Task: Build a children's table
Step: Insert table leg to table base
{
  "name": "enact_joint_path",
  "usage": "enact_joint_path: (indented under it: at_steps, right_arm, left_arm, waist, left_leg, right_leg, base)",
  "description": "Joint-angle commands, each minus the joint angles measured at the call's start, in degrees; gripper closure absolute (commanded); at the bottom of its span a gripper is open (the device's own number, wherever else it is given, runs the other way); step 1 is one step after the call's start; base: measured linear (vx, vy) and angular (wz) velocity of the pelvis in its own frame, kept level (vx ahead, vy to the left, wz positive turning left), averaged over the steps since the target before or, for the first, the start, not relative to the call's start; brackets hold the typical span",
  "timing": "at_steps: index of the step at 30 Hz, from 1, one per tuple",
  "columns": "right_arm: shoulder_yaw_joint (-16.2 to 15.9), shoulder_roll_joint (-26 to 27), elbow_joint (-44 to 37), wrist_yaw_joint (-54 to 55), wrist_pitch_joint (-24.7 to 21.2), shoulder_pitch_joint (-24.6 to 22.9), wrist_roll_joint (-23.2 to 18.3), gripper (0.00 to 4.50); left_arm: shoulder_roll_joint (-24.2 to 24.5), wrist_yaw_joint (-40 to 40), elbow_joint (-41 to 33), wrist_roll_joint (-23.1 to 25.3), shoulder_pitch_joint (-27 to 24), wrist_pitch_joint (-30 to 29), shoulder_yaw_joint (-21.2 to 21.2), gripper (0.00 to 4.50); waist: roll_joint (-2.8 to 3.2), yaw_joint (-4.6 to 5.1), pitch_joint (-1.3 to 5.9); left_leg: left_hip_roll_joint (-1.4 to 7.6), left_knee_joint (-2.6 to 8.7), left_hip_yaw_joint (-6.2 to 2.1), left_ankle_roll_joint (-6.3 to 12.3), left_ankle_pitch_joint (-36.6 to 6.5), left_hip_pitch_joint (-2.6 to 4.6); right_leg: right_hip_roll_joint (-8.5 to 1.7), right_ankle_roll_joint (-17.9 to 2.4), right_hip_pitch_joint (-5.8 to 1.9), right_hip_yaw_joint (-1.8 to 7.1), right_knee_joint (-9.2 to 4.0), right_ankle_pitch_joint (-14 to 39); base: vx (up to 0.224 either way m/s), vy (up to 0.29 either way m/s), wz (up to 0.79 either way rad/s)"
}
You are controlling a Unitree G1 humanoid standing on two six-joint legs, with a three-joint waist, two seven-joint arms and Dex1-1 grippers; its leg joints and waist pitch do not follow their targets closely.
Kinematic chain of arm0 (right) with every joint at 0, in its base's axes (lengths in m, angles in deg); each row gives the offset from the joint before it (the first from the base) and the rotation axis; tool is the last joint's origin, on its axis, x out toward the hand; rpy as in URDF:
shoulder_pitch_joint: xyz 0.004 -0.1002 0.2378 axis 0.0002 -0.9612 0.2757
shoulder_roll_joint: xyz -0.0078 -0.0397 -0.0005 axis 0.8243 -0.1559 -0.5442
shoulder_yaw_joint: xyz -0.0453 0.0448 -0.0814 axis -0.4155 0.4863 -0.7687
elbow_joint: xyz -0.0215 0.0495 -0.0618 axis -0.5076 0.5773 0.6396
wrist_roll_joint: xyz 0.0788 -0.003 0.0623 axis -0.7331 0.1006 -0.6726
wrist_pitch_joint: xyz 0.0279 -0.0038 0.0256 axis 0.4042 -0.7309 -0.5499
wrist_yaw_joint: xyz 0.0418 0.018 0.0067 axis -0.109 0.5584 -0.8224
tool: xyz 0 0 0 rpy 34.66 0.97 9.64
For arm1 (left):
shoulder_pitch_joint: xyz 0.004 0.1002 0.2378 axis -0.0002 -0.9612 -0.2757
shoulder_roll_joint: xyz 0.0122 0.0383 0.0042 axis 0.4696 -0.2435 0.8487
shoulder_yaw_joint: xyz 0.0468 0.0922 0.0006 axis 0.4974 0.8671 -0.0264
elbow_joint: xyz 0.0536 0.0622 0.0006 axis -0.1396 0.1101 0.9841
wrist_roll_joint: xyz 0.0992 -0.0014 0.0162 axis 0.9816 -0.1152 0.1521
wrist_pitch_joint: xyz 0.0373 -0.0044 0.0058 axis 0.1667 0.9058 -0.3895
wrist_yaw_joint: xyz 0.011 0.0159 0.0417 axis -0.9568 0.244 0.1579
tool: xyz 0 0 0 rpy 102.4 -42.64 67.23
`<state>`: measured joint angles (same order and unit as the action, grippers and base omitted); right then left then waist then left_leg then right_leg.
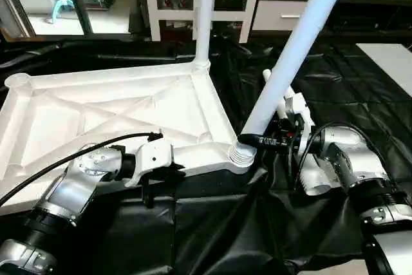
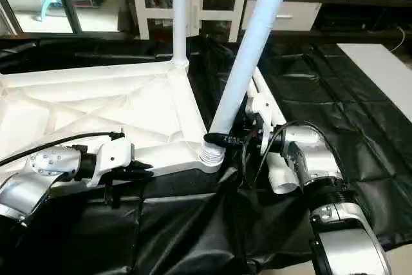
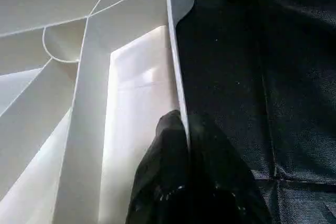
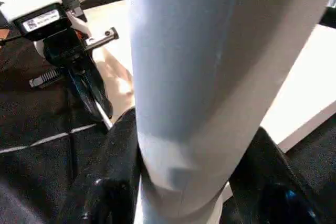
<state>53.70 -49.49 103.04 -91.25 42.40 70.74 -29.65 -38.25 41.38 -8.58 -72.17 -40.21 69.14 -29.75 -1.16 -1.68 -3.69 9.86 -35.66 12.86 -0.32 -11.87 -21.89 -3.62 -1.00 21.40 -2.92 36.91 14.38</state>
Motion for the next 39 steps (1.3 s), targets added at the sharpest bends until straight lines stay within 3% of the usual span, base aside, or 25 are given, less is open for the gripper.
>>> enact_joint_path:
  at_steps: [1, 5, 7, 9, 11, 14, 18, 20, 22, 23, 24, 27, 39]
  right_arm:
    - [-3.2, -2.7, 4.1, 0.1, 1.3, -2.6, 6.1, 2.66]
    - [-5.4, -3.4, 5.6, -2.0, 3.6, -3.3, 8.5, 2.66]
    - [-6.8, -3.8, 6.5, -3.2, 4.6, -3.7, 10.1, 2.66]
    - [-8.0, -4.2, 7.2, -3.6, 4.2, -3.9, 11.1, 2.66]
    - [-8.3, -4.3, 7.6, -3.4, 4.8, -4.0, 11.6, 2.66]
    - [-7.6, -3.8, 9.8, 0.7, 3.3, -3.4, 11.6, 2.66]
    - [-5.1, -2.5, 12.3, 7.1, -0.2, -2.0, 10.1, 2.66]
    - [-3.4, -1.8, 13.6, 9.9, -4.7, -1.0, 8.9, 2.66]
    - [-3.3, -1.7, 14.1, 10.1, -6.2, -0.7, 8.7, 2.66]
    - [-3.9, -2.0, 14.4, 9.7, -6.5, -0.7, 9.3, 2.66]
    - [-4.0, -2.0, 14.4, 9.7, -6.5, -0.8, 9.4, 2.66]
    - [-4.2, -2.1, 14.6, 9.5, -6.2, -0.8, 9.5, 2.66]
    - [-5.3, -2.1, 13.0, 6.5, -5.3, -1.5, 10.4, 2.66]
  left_arm:
    - [-0.1, 3.7, 0.3, 0.2, -2.2, 0.3, 3.6, 4.50]
    - [-0.1, 4.0, 0.4, 0.1, -2.1, 0.4, 3.5, 4.50]
    - [-0.1, 4.1, 0.5, 0.1, -2.0, 0.3, 3.5, 4.50]
    - [-0.1, 4.3, 0.6, 0.1, -2.0, 0.1, 3.5, 4.50]
    - [-0.1, 4.3, 0.6, 0.2, -1.9, 0.0, 3.5, 4.50]
    - [0.0, 4.3, 0.6, 0.3, -1.9, -0.1, 3.6, 4.50]
    - [0.0, 4.2, 0.5, 0.3, -1.9, -0.2, 3.5, 4.50]
    - [0.0, 4.2, 0.5, 0.3, -1.8, -0.3, 3.5, 4.50]
    - [-0.1, 4.2, 0.6, 0.4, -1.7, -0.3, 3.5, 4.50]
    - [-0.1, 4.2, 0.7, 0.5, -1.5, -0.3, 3.5, 4.50]
    - [-0.1, 4.2, 0.7, 0.5, -1.5, -0.3, 3.5, 4.50]
    - [-0.2, 4.3, 0.7, 0.5, -1.5, -0.3, 3.5, 4.50]
    - [-0.2, 4.8, 0.8, 0.6, -1.6, -0.6, 3.4, 4.50]
  waist:
    - [0.07, 0.84, 1.77]
    - [0.06, 0.78, 1.55]
    - [0.04, 0.77, 1.32]
    - [-0.06, 0.82, 1.08]
    - [-0.03, 0.83, 1.31]
    - [-0.16, 0.87, 1.27]
    - [-0.30, 1.13, 0.83]
    - [-0.36, 1.36, 0.80]
    - [-0.31, 1.41, 0.77]
    - [0.31, 1.43, 0.83]
    - [0.03, 1.65, 0.87]
    - [-0.01, 1.68, 0.81]
    - [-0.24, 1.83, 0.44]
  left_leg:
    - [4.83, 5.51, -2.61, -0.33, -12.2, 2.12]
    - [4.79, 5.60, -2.45, 0.43, -11.8, 2.08]
    - [4.83, 5.83, -2.50, 0.04, -13.4, 2.21]
    - [4.78, 6.23, -2.65, -1.28, -17.3, 2.82]
    - [4.90, 6.42, -2.68, -1.58, -16.2, 2.93]
    - [4.84, 6.52, -2.56, -1.11, -15.6, 2.81]
    - [4.82, 6.76, -3.03, -2.69, -21.3, 3.07]
    - [4.84, 6.88, -3.26, -3.09, -22.0, 3.11]
    - [4.89, 6.98, -3.26, -3.29, -22.3, 3.16]
    - [4.96, 7.10, -3.37, -3.81, -22.9, 3.22]
    - [5.01, 7.13, -3.29, -4.18, -23.4, 3.22]
    - [4.96, 7.19, -3.25, -4.16, -23.8, 3.22]
    - [5.06, 7.46, -3.64, -4.61, -27.3, 3.37]
  right_leg:
    - [-5.27, -14.1, -0.32, 3.50, -5.21, 8.9]
    - [-5.22, -14.3, -0.28, 3.73, -5.36, 7.7]
    - [-5.21, -14.1, -0.21, 3.80, -5.64, 9.9]
    - [-5.35, -13.0, -0.18, 3.90, -6.47, 16.0]
    - [-5.18, -12.9, -0.20, 3.97, -6.35, 13.8]
    - [-5.11, -13.5, -0.25, 4.04, -6.25, 11.5]
    - [-5.45, -11.9, 0.28, 4.30, -7.18, 21.7]
    - [-5.53, -11.1, 0.43, 4.42, -7.41, 23.8]
    - [-5.42, -11.0, 0.55, 4.38, -7.42, 23.8]
    - [-5.39, -11.1, 0.64, 4.35, -7.29, 23.3]
    - [-5.30, -11.2, 0.71, 4.32, -7.30, 22.2]
    - [-5.32, -11.4, 0.82, 4.43, -7.31, 21.4]
    - [-5.57, -9.5, 1.53, 4.73, -8.01, 27.4]
  base:
    - [0.000, 0.000, 0.00]
    - [0.000, 0.000, 0.00]
    - [0.000, 0.000, 0.00]
    - [0.000, 0.000, 0.00]
    - [0.000, 0.000, 0.00]
    - [0.000, 0.000, 0.00]
    - [0.000, 0.000, 0.00]
    - [0.000, 0.000, 0.00]
    - [0.000, 0.000, 0.00]
    - [0.000, 0.000, 0.00]
    - [0.000, 0.000, 0.00]
    - [0.000, 0.000, 0.00]
    - [0.000, 0.000, 0.00]
